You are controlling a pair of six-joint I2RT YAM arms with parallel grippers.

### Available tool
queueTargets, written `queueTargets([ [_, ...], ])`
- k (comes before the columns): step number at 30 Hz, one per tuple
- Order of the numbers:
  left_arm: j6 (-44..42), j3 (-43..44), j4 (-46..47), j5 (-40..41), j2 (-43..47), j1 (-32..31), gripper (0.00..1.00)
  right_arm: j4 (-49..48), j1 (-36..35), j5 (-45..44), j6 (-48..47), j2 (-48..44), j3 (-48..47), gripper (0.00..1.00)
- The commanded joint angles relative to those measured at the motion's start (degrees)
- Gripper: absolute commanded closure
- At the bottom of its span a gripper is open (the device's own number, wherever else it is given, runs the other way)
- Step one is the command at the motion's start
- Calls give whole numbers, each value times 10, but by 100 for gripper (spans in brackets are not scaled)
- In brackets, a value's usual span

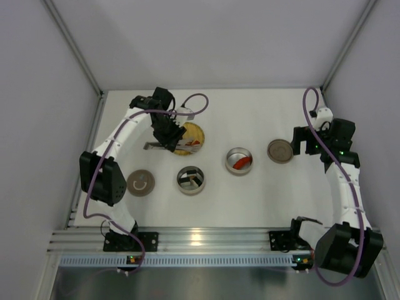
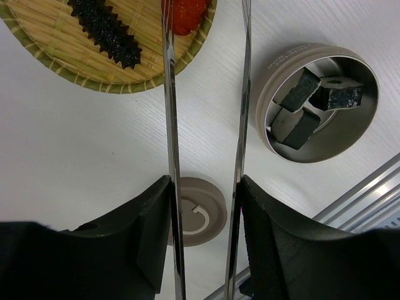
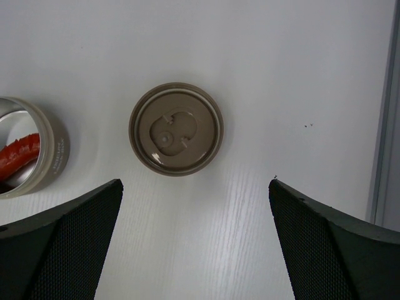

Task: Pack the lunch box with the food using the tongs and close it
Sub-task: Pick up the fake food from the plate.

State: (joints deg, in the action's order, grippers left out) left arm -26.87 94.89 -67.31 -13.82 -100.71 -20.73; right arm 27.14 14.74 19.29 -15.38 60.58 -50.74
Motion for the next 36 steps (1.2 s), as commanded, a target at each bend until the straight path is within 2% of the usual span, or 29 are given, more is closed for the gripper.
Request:
queueTargets([
  [1,4,29,15,5,-6,3,49,9,1,9,-2,-1,-20,1],
  [11,10,27,20,31,-19,3,49,6,1,9,-3,2,-19,1],
  [18,17,29,27,13,-29,3,52,6,1,8,0,-2,-16,1],
  [36,24,95,17,-19,19,-3,86,8,1,11,3,-4,-19,1],
])
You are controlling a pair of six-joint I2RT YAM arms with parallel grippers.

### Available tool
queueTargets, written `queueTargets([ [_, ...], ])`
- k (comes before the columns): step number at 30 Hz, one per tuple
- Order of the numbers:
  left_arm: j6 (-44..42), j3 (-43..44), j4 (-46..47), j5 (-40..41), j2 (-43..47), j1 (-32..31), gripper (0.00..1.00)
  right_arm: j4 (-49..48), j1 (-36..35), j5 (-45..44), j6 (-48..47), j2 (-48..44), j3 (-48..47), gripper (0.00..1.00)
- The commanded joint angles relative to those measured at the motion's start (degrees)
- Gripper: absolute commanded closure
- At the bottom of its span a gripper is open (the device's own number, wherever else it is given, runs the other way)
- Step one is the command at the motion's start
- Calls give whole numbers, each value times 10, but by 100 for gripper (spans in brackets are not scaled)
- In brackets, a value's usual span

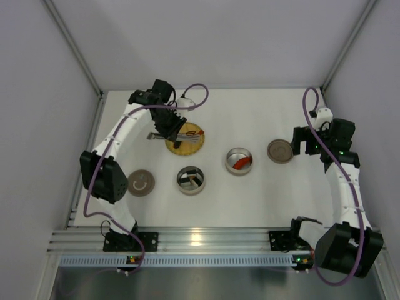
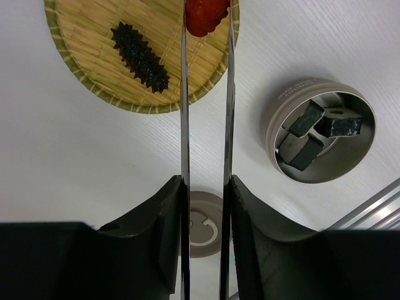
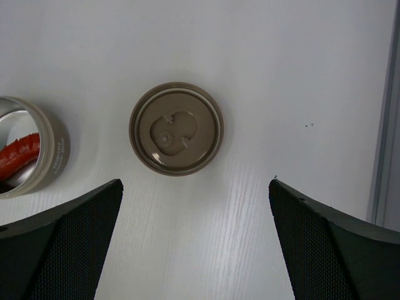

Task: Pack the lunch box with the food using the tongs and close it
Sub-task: Pick up the fake food from the plate, then place the fake food in the packing box.

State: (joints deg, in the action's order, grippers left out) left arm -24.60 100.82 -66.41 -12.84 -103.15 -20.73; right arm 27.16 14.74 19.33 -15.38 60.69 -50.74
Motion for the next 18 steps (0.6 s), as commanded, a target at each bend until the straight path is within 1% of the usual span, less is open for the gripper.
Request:
queueTargets([
  [1,-5,39,-3,-32,51,-20,86,7,2,11,3,-6,-20,0],
  [3,-12,29,-4,-24,63,-50,86,9,2,11,5,-7,-22,1],
  [4,-12,22,1,-3,72,-86,85,9,1,11,5,-7,-23,1],
  [6,-10,0,19,18,92,-125,84,10,1,11,5,-7,-24,1],
  [7,-8,-4,24,26,95,-158,83,11,1,12,5,-7,-25,1],
  [8,-1,-6,32,34,98,-171,83,12,1,11,6,-7,-26,1],
  [10,7,-4,34,33,92,-196,83,15,1,11,5,-7,-27,1],
  [13,13,11,36,32,73,-207,82,18,1,9,3,-8,-29,1],
  [18,17,32,38,26,39,-232,77,18,1,5,0,-11,-27,1],
])
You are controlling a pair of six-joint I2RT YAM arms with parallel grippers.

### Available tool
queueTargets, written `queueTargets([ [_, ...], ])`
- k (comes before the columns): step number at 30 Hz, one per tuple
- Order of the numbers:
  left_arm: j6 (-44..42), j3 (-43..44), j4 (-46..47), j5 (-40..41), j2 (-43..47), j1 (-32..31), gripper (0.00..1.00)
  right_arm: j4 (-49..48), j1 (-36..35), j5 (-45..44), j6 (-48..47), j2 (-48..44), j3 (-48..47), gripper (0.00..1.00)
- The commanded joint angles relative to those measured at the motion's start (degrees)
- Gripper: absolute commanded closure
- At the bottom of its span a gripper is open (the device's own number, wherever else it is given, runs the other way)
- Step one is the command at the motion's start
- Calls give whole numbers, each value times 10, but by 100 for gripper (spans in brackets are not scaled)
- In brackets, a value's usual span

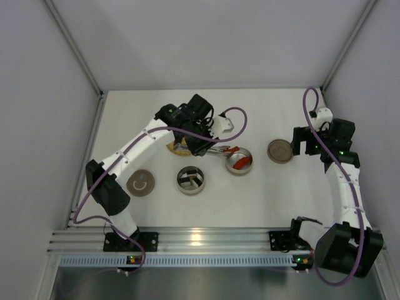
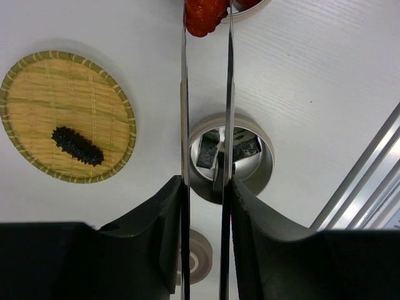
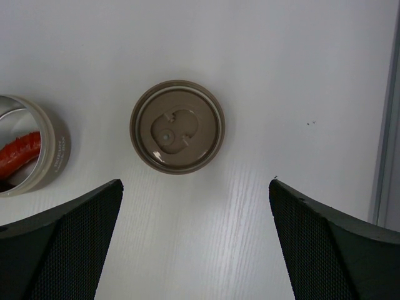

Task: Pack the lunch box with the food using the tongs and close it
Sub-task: Place the fake food in the packing box, then pick up the fake food from the plate.

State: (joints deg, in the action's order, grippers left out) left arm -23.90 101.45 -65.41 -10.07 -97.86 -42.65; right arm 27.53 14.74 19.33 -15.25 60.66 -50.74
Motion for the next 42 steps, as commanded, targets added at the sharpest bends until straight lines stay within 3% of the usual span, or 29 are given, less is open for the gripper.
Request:
queueTargets([
  [1,9,26,30,-2,-18,-16,76,15,1,5,-1,-10,-26,1],
  [12,18,43,52,-6,-67,-22,71,10,2,-2,-10,-8,-20,1],
  [17,18,54,54,-3,-80,-22,56,8,1,-3,-12,-7,-16,1],
  [23,18,63,52,-4,-87,-22,48,6,2,-4,-14,-8,-16,1],
  [32,22,79,50,13,-53,-10,53,9,1,-4,-14,-9,-17,1],
  [38,33,60,21,-7,-16,108,53,9,1,3,-11,-9,-18,1],
  [42,33,9,16,-3,6,219,50,7,1,5,-9,-10,-13,1],
])
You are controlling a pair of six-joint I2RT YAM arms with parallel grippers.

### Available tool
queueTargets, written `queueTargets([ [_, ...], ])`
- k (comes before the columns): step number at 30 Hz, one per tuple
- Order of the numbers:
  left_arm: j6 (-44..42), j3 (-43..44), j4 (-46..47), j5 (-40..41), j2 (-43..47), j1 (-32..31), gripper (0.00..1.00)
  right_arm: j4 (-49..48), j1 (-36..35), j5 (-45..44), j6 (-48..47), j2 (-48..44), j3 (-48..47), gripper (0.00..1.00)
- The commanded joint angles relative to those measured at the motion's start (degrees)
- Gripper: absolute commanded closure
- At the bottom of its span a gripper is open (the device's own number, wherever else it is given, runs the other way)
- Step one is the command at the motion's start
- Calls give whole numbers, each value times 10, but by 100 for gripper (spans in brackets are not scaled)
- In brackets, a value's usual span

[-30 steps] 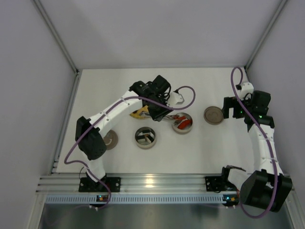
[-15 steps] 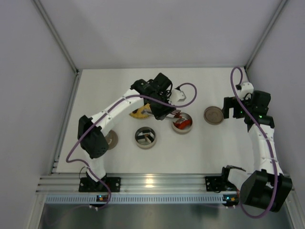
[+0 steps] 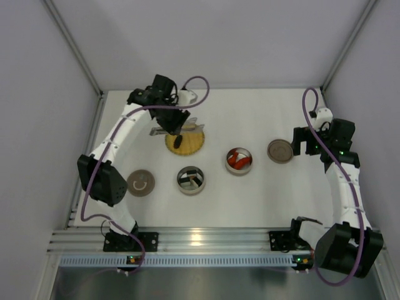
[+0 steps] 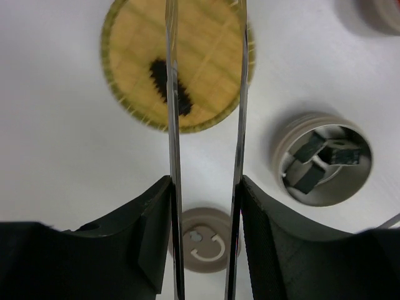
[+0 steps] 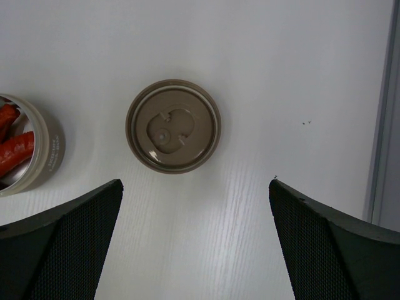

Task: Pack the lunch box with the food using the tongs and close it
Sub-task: Pick up the fake food from the plate.

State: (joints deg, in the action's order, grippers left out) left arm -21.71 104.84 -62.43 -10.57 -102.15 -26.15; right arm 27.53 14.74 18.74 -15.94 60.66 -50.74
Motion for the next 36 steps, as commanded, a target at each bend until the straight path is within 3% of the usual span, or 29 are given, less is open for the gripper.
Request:
queueTargets([
  [1,11,-35,-14,3,51,69,50,6,1,12,-1,-10,-12,1],
  [7,15,-96,17,16,62,132,48,6,-1,18,6,-5,-10,1],
  [36,33,-113,43,10,0,134,51,5,-2,15,0,-2,-14,1],
])
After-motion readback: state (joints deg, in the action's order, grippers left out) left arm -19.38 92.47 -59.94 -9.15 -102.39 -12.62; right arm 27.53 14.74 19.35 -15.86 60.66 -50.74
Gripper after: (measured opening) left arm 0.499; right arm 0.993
